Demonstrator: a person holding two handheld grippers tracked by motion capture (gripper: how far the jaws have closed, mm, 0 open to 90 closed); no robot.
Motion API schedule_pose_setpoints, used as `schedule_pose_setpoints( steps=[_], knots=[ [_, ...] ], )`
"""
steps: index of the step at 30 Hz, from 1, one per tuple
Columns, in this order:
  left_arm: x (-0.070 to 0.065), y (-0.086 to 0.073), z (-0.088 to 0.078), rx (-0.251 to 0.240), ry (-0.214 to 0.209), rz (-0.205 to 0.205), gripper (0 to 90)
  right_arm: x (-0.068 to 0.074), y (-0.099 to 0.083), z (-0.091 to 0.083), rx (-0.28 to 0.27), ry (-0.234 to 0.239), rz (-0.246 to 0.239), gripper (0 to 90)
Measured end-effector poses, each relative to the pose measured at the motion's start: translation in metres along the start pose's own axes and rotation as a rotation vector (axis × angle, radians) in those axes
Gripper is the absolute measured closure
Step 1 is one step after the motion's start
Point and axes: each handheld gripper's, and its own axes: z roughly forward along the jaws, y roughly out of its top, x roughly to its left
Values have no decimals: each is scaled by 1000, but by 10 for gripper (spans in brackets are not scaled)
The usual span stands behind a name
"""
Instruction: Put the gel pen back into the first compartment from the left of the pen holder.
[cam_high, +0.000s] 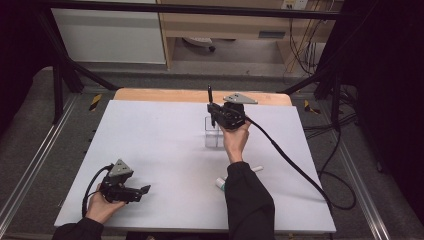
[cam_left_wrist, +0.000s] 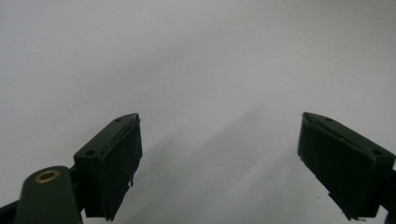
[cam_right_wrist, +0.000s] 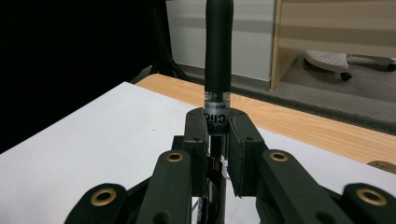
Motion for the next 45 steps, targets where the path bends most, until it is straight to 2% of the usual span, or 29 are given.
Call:
schedule_pose_setpoints(
  steps=[5, 11, 19, 24, 34, 38, 42, 45],
  knots=[
    [0, 0, 0, 0, -1, -1, 136, -5, -2, 8, 8, -7, 5, 794],
    [0, 0, 0, 2, -4, 0, 136, -5, -15, 15, 53, -3, 6, 794],
    [0, 0, 1, 7, -3, 4, 137, -7, -32, 16, 92, -2, 13, 794],
    [0, 0, 1, 4, -3, 0, 138, -6, -40, 16, 96, 0, 15, 794],
    [0, 0, 1, 5, -6, 0, 139, -5, -50, 17, 135, 5, -13, 786],
    [0, 0, 1, 3, -5, 0, 138, -4, -47, 13, 132, 17, -12, 690],
    [0, 0, 1, 7, -5, 1, 138, -3, -40, 0, 128, 27, -39, 604],
    [-1, 0, 1, 10, -4, 3, 138, -1, -36, -12, 144, 44, -62, 475]
  ],
)
